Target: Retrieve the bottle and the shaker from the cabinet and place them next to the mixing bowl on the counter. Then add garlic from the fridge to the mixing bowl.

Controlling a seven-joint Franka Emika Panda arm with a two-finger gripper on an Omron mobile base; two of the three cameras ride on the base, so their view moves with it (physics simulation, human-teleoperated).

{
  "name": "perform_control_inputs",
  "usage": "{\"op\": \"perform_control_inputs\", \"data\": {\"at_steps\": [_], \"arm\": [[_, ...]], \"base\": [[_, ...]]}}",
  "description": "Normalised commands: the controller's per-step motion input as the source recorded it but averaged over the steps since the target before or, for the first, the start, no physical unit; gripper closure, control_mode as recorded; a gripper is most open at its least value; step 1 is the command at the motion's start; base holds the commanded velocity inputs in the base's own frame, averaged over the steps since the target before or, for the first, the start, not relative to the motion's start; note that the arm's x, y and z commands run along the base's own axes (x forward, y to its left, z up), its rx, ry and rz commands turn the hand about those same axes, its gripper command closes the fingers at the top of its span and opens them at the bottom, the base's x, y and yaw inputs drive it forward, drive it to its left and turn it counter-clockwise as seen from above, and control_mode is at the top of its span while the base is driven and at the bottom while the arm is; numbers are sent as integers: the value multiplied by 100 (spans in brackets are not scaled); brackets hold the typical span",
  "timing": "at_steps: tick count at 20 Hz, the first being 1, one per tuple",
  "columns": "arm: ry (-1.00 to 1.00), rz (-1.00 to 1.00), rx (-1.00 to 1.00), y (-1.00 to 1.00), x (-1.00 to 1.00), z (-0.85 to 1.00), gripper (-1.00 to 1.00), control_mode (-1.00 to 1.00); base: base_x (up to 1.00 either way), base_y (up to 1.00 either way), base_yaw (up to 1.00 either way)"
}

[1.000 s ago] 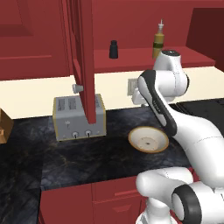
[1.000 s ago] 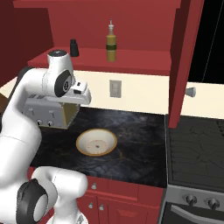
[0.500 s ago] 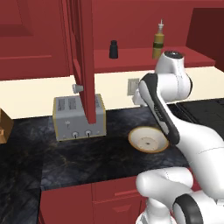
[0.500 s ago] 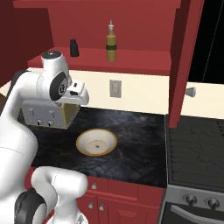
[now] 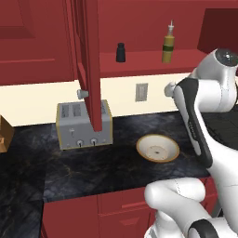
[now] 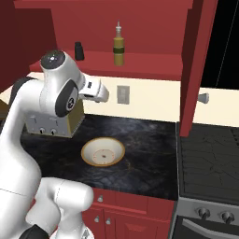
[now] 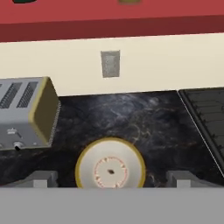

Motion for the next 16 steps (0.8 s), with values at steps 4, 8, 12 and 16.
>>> {"op": "perform_control_inputs", "data": {"at_steps": [4, 8, 12, 16], "arm": [[-20, -16, 0, -75, 0, 64, -100, -100], [-21, -6, 0, -28, 0, 67, -100, -100], [-20, 1, 0, 9, 0, 48, -100, -100], [-12, 8, 0, 8, 1, 27, -100, -100]], "base": [[0, 0, 0], [0, 0, 0], [0, 0, 0], [0, 0, 0]]}}
